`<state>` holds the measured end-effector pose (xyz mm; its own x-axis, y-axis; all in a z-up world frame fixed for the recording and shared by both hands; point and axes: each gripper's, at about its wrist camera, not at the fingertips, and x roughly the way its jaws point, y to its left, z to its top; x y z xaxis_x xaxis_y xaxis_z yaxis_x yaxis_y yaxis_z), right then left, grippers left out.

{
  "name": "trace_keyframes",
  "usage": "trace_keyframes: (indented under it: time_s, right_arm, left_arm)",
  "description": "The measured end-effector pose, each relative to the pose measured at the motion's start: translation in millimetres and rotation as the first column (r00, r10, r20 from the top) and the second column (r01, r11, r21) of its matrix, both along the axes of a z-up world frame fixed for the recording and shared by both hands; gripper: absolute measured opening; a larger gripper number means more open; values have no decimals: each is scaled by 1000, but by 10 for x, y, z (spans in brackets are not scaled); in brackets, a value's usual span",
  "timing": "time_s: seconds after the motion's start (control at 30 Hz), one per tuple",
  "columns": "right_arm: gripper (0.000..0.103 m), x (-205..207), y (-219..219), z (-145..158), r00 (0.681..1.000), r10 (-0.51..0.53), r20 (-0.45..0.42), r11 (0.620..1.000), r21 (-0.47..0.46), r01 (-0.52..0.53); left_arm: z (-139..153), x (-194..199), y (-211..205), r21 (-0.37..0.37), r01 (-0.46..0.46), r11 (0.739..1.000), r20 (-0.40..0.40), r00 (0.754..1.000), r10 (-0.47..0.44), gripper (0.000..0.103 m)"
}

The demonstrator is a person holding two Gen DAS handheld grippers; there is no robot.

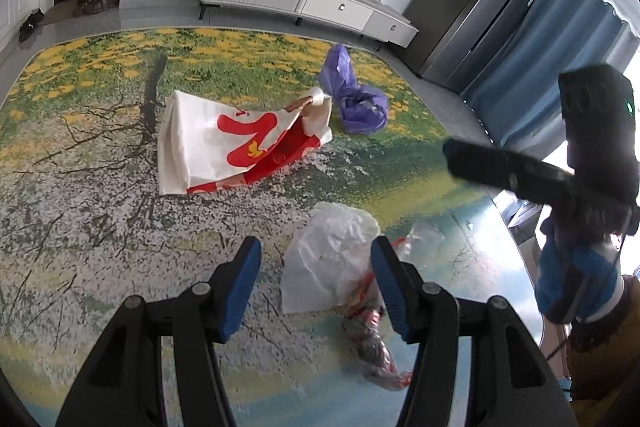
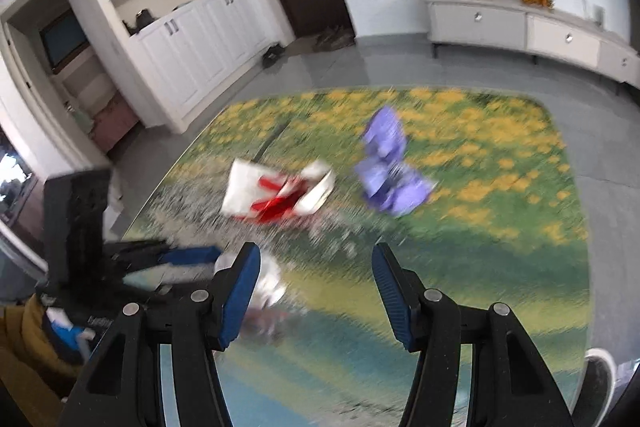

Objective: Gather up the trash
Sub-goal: 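Grasp the white tissue with the left tool while the right tool grasps a red-capped clear bag, then carry the tissue and clear bag to the bin and release both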

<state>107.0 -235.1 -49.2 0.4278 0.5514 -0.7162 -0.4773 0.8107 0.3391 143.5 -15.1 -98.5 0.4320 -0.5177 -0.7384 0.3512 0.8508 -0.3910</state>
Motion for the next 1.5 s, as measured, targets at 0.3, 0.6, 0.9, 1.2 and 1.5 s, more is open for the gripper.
trace_keyframes:
  time_s: [0.3,0.6,0.9,1.2,1.5]
  right_arm:
    - [41,-121,90,-344,990,73,-120,996,56,-66]
    - [8,-153,111,-494,983,86,-161,994,78,-74]
    - [6,-388,1,-112,996,55,-66,995,81,-50]
    - [6,-776,-288,453,997,-1,75,995,102,-6]
    - [6,-1104,-1274,821,959,-221,178,971,129,199]
  left_arm:
    - [-123,95,14,-7,-1,1000,-13,1000,1,21]
    - [-63,4,123,-36,-22,999,23,999,23,4]
    - [186,-237,332,-86,-82,993,63,994,87,3]
    - [654,-613,445,-115,-107,988,141,982,122,3]
    - [983,-679,-225,-114,-1,993,171,985,21,3]
